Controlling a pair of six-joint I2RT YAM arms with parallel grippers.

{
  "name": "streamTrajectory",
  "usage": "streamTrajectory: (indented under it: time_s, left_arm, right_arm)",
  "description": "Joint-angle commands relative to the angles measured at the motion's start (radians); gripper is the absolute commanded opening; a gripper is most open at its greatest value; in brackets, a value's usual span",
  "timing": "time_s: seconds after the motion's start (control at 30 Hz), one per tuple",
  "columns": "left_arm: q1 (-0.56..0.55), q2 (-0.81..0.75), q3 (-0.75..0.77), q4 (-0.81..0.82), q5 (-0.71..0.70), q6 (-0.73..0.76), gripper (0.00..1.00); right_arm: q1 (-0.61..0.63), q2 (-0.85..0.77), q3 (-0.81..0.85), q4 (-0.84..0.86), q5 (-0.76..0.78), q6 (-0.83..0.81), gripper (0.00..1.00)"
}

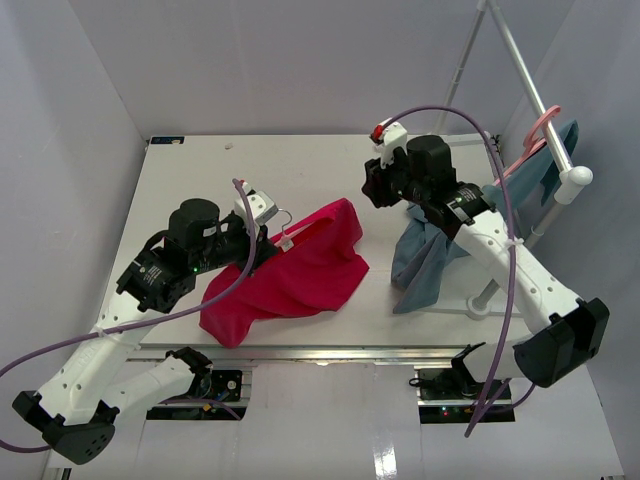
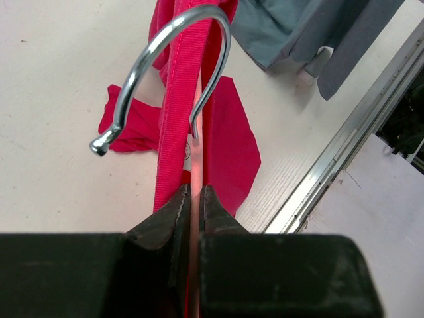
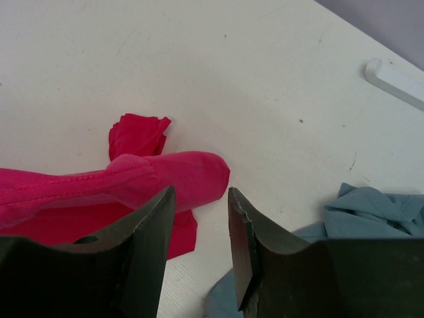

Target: Place the t-shirt on the hanger

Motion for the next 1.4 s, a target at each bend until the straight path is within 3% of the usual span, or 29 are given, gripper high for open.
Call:
streamTrajectory:
  time_s: [0.0, 0.3, 0.53, 0.87, 1.37]
  left_arm:
    - [0.002, -0.018, -0.002, 0.029, 0.042, 0.004, 0.0]
    - [0.001, 0.021, 0.006, 0.042, 0.145, 0.011, 0.0]
    - [0.0, 0.037, 0.019, 0.044, 0.257, 0.017, 0.0]
    - [0.0, 0.079, 0.015, 0.06, 0.325, 0.0, 0.0]
    - [0.002, 0.054, -0.001, 0.091, 0.413, -0.011, 0.0]
  right_arm:
    - [0.0, -0.123, 0.008, 0.009, -0.095, -0.008, 0.46]
    - [0.011, -0.195, -0.041, 0.066, -0.405, -0.088, 0.52]
    - [0.026, -0.205, -0.072, 0.102, -0.678, -0.135, 0.67]
    - [0.031, -0.207, -0.112, 0.2, -0.664, -0.066, 0.71]
    - [0.046, -0.195, -0.096, 0.186, -0.729, -0.066, 0.72]
